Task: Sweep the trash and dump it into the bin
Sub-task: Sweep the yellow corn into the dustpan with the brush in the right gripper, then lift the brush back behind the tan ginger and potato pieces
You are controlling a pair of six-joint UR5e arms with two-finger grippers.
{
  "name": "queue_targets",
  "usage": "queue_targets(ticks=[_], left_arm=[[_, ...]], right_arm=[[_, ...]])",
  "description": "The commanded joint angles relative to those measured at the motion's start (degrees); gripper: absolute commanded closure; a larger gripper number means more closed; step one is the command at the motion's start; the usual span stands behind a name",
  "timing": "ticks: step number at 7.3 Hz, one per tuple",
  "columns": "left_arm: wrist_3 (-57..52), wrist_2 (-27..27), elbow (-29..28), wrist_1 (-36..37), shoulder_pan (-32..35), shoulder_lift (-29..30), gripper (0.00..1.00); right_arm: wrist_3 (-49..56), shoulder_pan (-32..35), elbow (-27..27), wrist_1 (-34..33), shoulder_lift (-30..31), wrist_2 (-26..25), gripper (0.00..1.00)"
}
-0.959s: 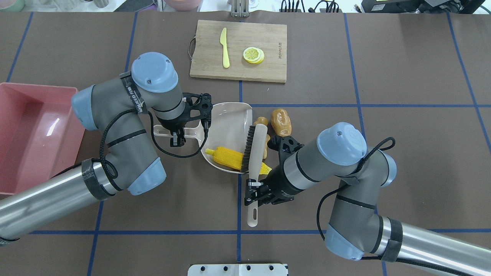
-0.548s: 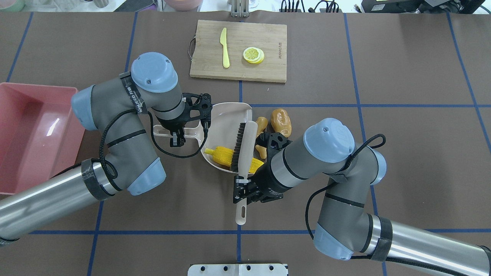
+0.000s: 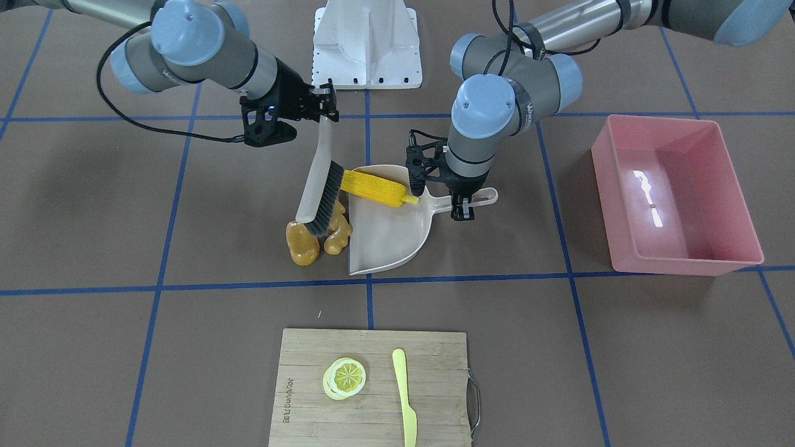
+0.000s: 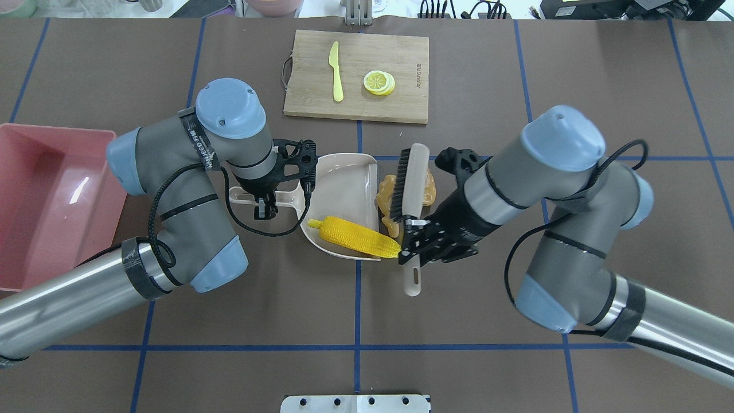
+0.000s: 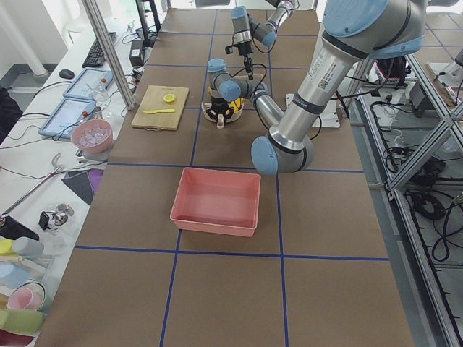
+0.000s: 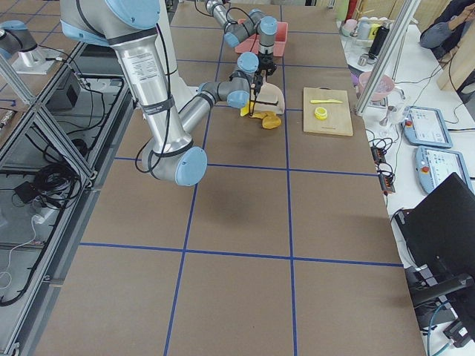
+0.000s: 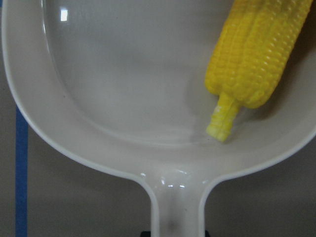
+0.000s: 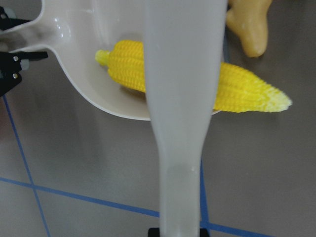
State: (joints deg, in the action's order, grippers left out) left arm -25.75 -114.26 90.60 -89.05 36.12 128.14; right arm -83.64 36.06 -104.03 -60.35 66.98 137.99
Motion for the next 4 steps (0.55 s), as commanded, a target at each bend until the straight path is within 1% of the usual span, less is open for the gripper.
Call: queue_targets(ticks=[1, 3, 4], left_arm=[[0.35, 0.0, 0.02, -0.42, 0.0, 0.0, 1.0], [0.35, 0.0, -0.07, -0.42, 0.0, -0.08, 1.0], [0.35, 0.0, -0.07, -0.42, 0.0, -0.08, 1.0]], right_arm=[[14.57, 5.94, -0.21, -0.12, 8.22, 7.18, 1.0], [26.89, 5.69, 0.67, -0.03, 13.77, 7.38, 1.0], [29.39, 4.82, 1.63, -0.03, 14.05, 6.77, 1.0]])
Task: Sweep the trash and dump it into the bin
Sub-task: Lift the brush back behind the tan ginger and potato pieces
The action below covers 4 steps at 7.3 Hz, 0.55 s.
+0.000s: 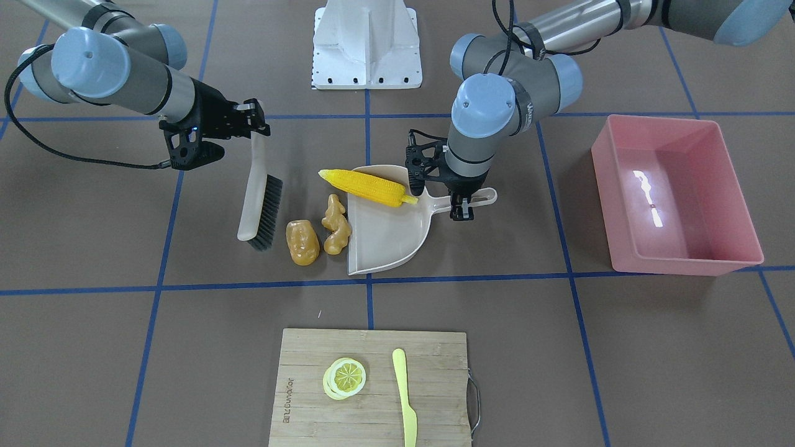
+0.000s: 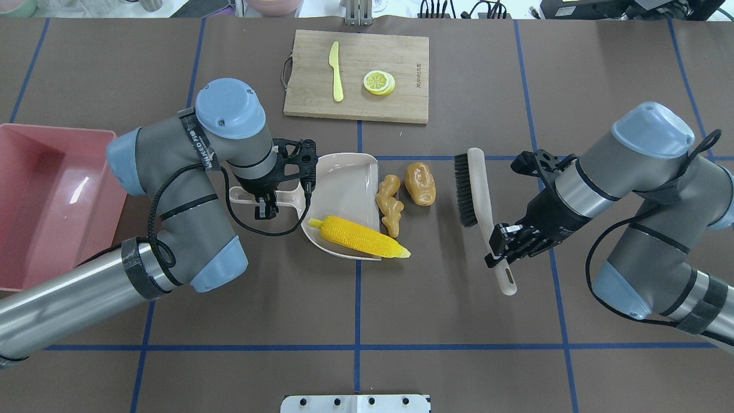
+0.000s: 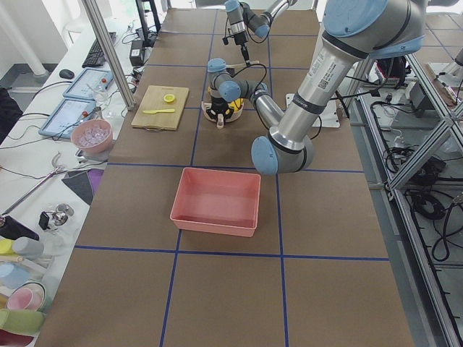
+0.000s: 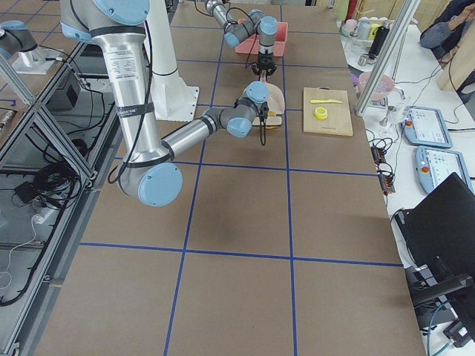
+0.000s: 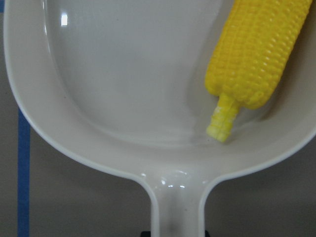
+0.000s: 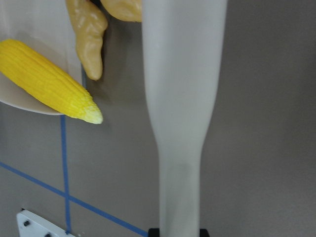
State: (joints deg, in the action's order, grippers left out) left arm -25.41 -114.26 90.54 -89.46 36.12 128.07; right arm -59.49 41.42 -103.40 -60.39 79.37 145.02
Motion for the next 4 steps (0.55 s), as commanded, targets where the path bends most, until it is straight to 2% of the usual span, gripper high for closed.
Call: queue_targets(ticks=[1, 2, 4], left_arm=[[0.01, 0.0, -0.01, -0.01, 0.0, -0.1, 1.0], [0.01, 0.0, -0.01, -0.01, 0.0, -0.1, 1.0], [0.01, 0.0, -0.19, -0.01, 0.0, -0.1, 1.0]], right_arm=[[7.09, -1.94, 3.44, 0.1, 0.7, -0.79, 1.0], [8.32, -2.91, 6.43, 0.1, -1.57, -1.84, 1.0], [8.16, -4.15, 9.08, -0.16, -5.44, -2.2, 1.0]])
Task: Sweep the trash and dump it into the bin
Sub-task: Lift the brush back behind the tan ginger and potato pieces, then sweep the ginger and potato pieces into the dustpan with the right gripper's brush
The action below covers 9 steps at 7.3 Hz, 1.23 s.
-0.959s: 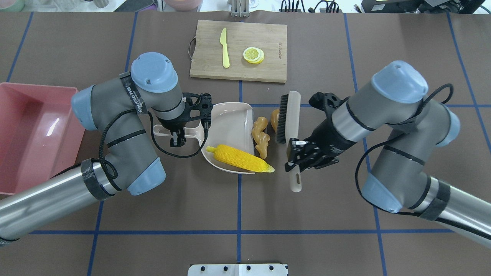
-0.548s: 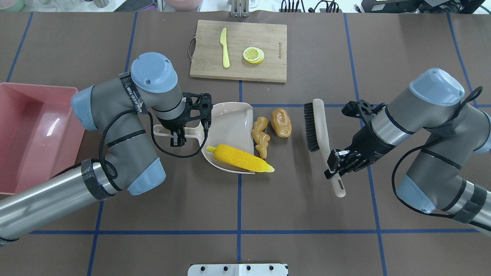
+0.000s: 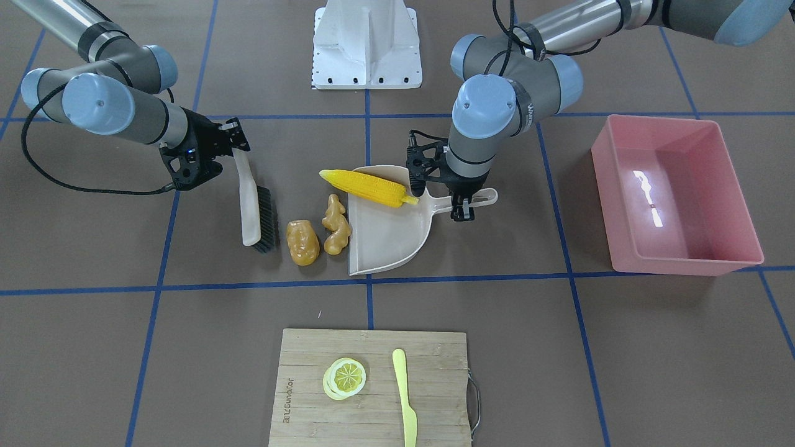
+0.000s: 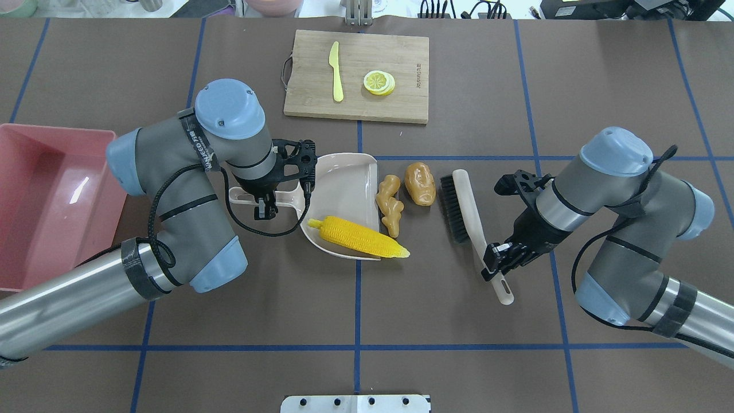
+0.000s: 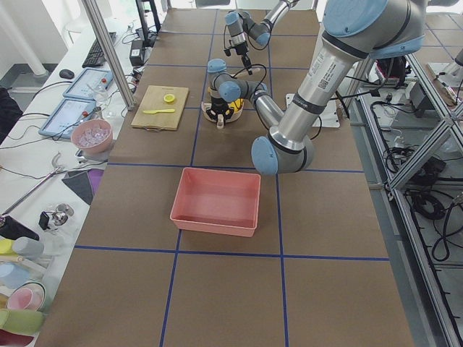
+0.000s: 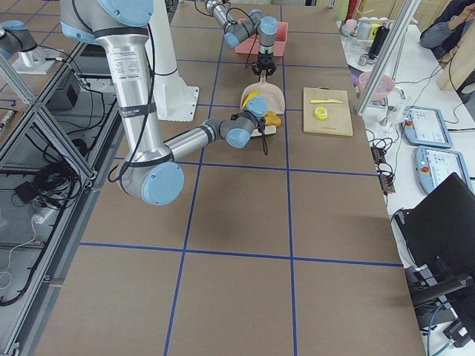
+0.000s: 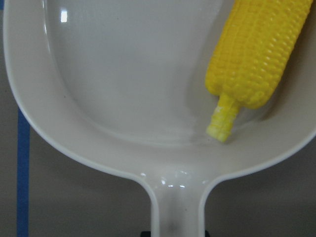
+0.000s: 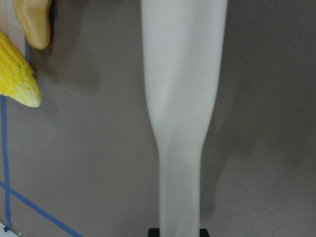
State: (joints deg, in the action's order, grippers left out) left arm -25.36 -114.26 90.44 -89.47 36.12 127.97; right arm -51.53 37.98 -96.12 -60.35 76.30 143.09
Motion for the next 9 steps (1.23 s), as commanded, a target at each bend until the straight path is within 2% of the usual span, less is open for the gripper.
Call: queue_targets(ticks=[1, 4, 9], left_arm=[[-0.04, -0.26, 0.0, 0.0, 0.0, -0.01, 1.0], [-0.04, -0.44, 0.0, 0.09, 0.0, -0.09, 1.0], [-0.04, -0.53, 0.09, 0.0, 0.0, -0.18, 1.0]], right_arm=[[0.03, -0.8, 3.2, -0.47, -4.82, -0.53, 1.0], [-1.98, -1.76, 10.32, -0.65, -13.62, -1.94, 1.0], [-9.72, -5.54, 10.51, -0.73, -18.73, -5.27, 1.0]])
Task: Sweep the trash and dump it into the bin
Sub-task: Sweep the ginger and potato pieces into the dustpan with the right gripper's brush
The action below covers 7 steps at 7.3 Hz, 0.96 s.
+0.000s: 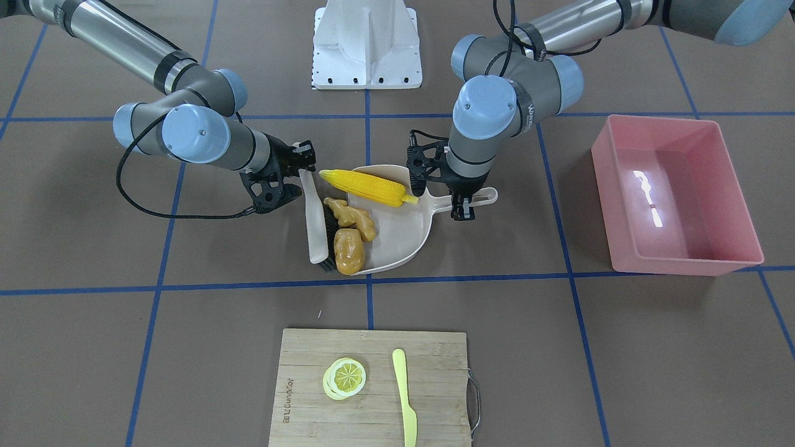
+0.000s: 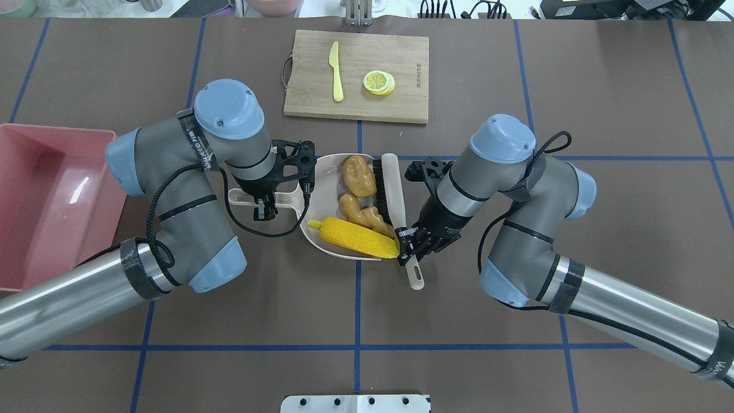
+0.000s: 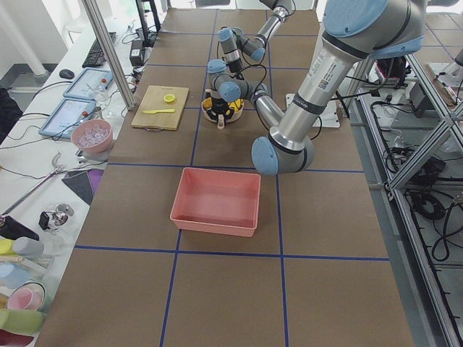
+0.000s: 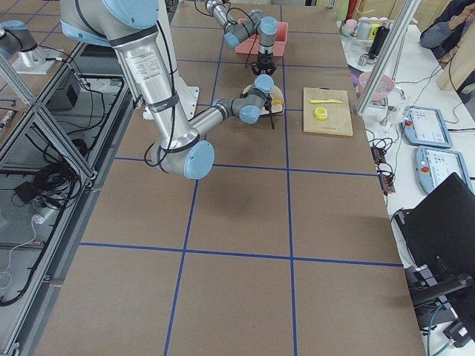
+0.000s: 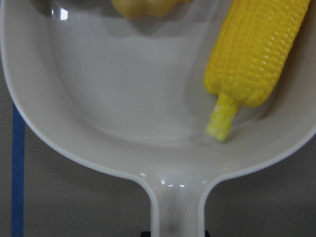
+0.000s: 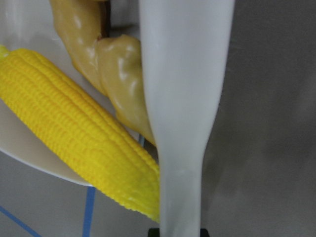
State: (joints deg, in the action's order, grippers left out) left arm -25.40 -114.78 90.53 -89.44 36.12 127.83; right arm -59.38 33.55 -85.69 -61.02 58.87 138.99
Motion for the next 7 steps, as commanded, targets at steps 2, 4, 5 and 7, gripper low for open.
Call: queue_targets(ticks=[2, 4, 5, 7], left_arm=[[-0.35, 0.0, 0.18, -0.03, 0.0, -0.29, 1.0], [-0.44, 0.0, 0.18, -0.12, 0.0, -0.3, 1.0], [-0.44, 0.0, 0.18, -0.12, 0.0, -0.38, 1.0], [-0.18, 0.09, 0.09, -0.99, 0.09, -0.38, 1.0]], right_arm=[[-2.59, -2.34, 0.08, -4.96, -4.97, -2.93, 1.0], [-2.67, -3.23, -0.01, -7.63, -6.66, -4.61, 1.0], [-2.67, -3.23, -0.01, -7.54, -6.66, -4.61, 1.0], [-2.59, -3.23, -0.35, -7.54, -6.49, -4.43, 1.0]])
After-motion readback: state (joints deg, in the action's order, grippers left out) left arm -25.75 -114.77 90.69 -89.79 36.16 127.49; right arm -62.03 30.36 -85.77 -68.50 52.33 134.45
